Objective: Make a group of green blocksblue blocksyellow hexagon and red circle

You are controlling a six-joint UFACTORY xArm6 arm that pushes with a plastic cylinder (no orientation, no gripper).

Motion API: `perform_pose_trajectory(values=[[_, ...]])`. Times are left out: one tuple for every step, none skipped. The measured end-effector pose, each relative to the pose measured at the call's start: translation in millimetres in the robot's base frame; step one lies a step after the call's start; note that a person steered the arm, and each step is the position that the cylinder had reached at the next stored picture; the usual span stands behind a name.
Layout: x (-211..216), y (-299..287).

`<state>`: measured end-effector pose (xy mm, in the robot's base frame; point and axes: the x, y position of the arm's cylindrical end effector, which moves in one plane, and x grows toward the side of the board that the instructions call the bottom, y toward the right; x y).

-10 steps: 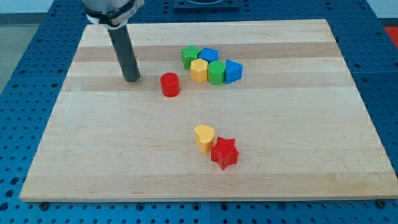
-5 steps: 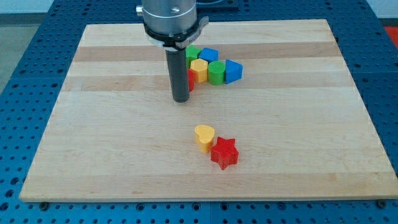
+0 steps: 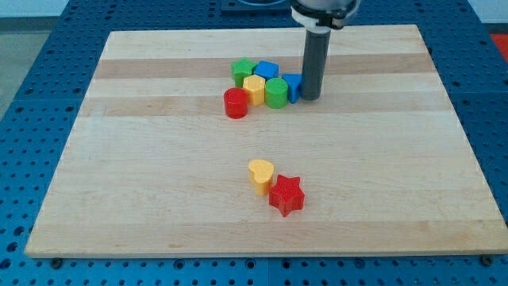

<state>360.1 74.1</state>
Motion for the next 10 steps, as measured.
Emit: perform_pose_trajectory(values=[[-10.8,0.0],[-4.9,3.2],[10.0,16.4],[30.8,23.2],[33.4,16.2],[25.1,15.6],[12.3,11.3],[12.3,2.9],[12.4,-7.6],[17.6,-11.9]])
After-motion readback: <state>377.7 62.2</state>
